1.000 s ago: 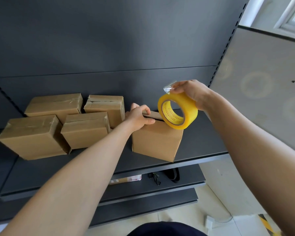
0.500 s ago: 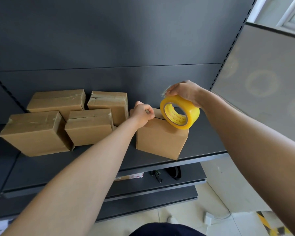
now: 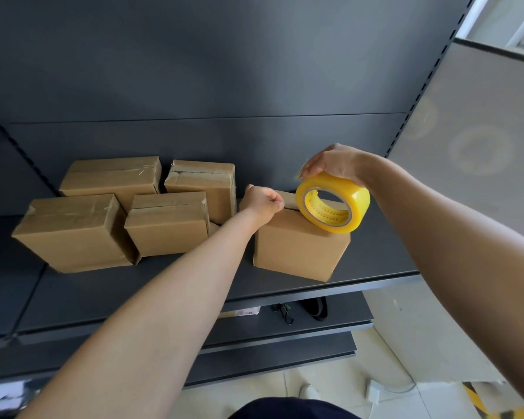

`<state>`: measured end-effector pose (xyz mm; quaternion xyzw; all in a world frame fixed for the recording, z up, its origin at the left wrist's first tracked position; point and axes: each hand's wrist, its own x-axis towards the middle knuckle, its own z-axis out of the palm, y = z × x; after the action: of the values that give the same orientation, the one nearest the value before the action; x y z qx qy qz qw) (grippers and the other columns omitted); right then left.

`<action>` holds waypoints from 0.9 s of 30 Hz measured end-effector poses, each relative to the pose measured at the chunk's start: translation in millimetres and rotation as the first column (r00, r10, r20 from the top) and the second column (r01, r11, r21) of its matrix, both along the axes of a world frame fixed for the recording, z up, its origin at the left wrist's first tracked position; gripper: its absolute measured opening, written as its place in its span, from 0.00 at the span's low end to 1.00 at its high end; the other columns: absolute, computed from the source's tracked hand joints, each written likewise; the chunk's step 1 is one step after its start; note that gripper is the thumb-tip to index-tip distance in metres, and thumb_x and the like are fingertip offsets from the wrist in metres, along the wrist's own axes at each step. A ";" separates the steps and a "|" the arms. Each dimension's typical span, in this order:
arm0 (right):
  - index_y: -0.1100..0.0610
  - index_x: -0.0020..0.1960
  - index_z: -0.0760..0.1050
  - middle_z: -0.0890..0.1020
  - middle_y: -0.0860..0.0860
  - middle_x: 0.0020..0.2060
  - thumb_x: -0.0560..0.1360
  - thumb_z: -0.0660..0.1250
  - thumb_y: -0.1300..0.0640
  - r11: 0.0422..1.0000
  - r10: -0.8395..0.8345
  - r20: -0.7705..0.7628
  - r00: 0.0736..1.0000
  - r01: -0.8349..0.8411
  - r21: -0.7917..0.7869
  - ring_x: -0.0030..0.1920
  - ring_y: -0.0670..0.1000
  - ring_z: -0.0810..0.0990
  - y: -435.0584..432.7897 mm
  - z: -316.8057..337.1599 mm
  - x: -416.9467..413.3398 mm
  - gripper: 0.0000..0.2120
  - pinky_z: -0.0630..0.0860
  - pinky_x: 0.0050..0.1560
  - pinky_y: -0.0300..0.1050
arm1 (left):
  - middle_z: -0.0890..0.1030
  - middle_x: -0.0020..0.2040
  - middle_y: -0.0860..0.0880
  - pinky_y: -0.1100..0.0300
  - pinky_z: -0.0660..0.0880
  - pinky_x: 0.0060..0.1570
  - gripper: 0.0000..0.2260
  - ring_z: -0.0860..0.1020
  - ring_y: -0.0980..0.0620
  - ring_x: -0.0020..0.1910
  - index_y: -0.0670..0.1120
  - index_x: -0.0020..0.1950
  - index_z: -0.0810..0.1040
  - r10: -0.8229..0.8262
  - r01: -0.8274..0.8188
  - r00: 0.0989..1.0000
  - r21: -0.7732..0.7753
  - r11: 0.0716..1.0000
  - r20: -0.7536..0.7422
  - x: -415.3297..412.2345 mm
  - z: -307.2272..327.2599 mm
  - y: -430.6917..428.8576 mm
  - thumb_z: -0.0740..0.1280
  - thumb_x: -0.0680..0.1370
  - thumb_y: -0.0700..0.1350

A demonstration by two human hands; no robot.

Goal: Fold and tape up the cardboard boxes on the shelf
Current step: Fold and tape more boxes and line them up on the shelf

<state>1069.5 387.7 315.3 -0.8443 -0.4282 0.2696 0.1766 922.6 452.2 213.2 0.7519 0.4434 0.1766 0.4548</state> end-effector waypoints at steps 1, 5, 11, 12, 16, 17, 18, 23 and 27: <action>0.52 0.57 0.80 0.81 0.51 0.55 0.68 0.72 0.48 1.000 0.007 0.012 1.000 -0.007 -0.008 0.53 0.54 0.78 1.2 0.0 -1.0 0.19 0.74 0.58 0.50 | 0.77 0.59 0.46 0.57 0.74 0.53 0.05 0.76 0.48 0.56 0.43 0.48 0.83 -0.021 0.020 1.000 -0.034 0.999 -0.024 -0.6 3.5 2.5 0.67 0.77 0.41; 0.52 0.57 0.80 0.81 0.51 0.54 0.69 0.72 0.48 1.000 0.006 0.022 1.000 -0.006 -0.008 0.51 0.54 0.79 2.3 0.4 -3.8 0.18 0.74 0.50 0.46 | 0.79 0.55 0.48 0.58 0.71 0.48 0.10 0.75 0.49 0.53 0.43 0.55 0.82 0.021 -0.022 0.998 -0.015 1.000 -0.054 -0.1 16.4 7.7 0.63 0.79 0.44; 0.52 0.55 0.81 0.82 0.51 0.53 0.69 0.71 0.49 0.999 0.041 0.040 0.998 -0.040 -0.024 0.50 0.53 0.80 3.0 2.7 -8.4 0.16 0.74 0.48 0.45 | 0.78 0.42 0.47 0.60 0.70 0.37 0.18 0.75 0.52 0.39 0.43 0.48 0.77 -0.099 0.161 0.949 -0.188 0.969 0.299 -3.5 39.9 2.6 0.56 0.81 0.56; 0.52 0.54 0.81 0.82 0.52 0.51 0.68 0.72 0.48 0.998 0.052 0.040 0.998 -0.050 -0.032 0.49 0.54 0.80 2.8 3.3 -9.4 0.16 0.75 0.47 0.45 | 0.78 0.44 0.47 0.61 0.70 0.37 0.20 0.76 0.51 0.39 0.41 0.49 0.77 -0.150 0.215 0.946 -0.211 0.954 0.286 -4.0 43.0 3.0 0.58 0.80 0.57; 0.52 0.52 0.82 0.83 0.52 0.48 0.67 0.72 0.50 0.996 0.087 0.029 0.996 -0.086 -0.036 0.48 0.53 0.81 3.2 4.6 -10.6 0.14 0.77 0.49 0.46 | 0.79 0.45 0.44 0.63 0.70 0.35 0.10 0.76 0.51 0.37 0.40 0.48 0.77 -0.192 0.266 0.938 -0.241 0.933 0.288 -6.6 45.3 3.9 0.65 0.79 0.47; 0.52 0.52 0.82 0.83 0.52 0.48 0.68 0.72 0.50 0.995 0.099 0.031 0.995 -0.098 -0.034 0.48 0.53 0.81 3.8 4.9 -11.3 0.14 0.77 0.49 0.45 | 0.78 0.44 0.43 0.63 0.70 0.35 0.07 0.76 0.52 0.36 0.40 0.47 0.77 -0.178 0.255 0.938 -0.243 0.936 0.298 -7.9 44.9 4.3 0.65 0.79 0.44; 0.53 0.52 0.82 0.83 0.52 0.48 0.68 0.72 0.51 0.993 0.115 0.032 0.993 -0.114 -0.038 0.47 0.53 0.81 5.0 5.2 -12.4 0.14 0.76 0.48 0.45 | 0.78 0.43 0.43 0.63 0.71 0.35 0.06 0.75 0.52 0.35 0.40 0.46 0.77 -0.164 0.245 0.938 -0.247 0.938 0.306 -9.3 44.8 5.2 0.65 0.79 0.42; 0.57 0.52 0.81 0.83 0.54 0.49 0.69 0.71 0.50 0.971 0.218 0.098 0.971 -0.206 -0.123 0.49 0.55 0.81 14.6 5.6 -18.4 0.14 0.76 0.55 0.48 | 0.79 0.39 0.43 0.61 0.74 0.36 0.08 0.76 0.50 0.35 0.38 0.46 0.77 -0.029 0.191 0.920 -0.382 0.904 0.391 -7.2 43.0 5.2 0.64 0.79 0.42; 0.57 0.51 0.81 0.83 0.55 0.48 0.69 0.72 0.47 0.966 0.241 0.138 0.961 -0.224 -0.127 0.49 0.55 0.81 18.0 1.7 -18.2 0.16 0.76 0.52 0.48 | 0.79 0.48 0.39 0.53 0.76 0.54 0.11 0.79 0.45 0.49 0.35 0.55 0.76 0.054 0.161 0.912 -0.478 0.864 0.406 0.5 26.7 -4.0 0.59 0.81 0.40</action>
<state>1051.3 405.7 317.0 -0.8145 -0.5213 0.2466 0.0635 923.1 448.2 239.9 0.5668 0.3482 0.1942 0.7209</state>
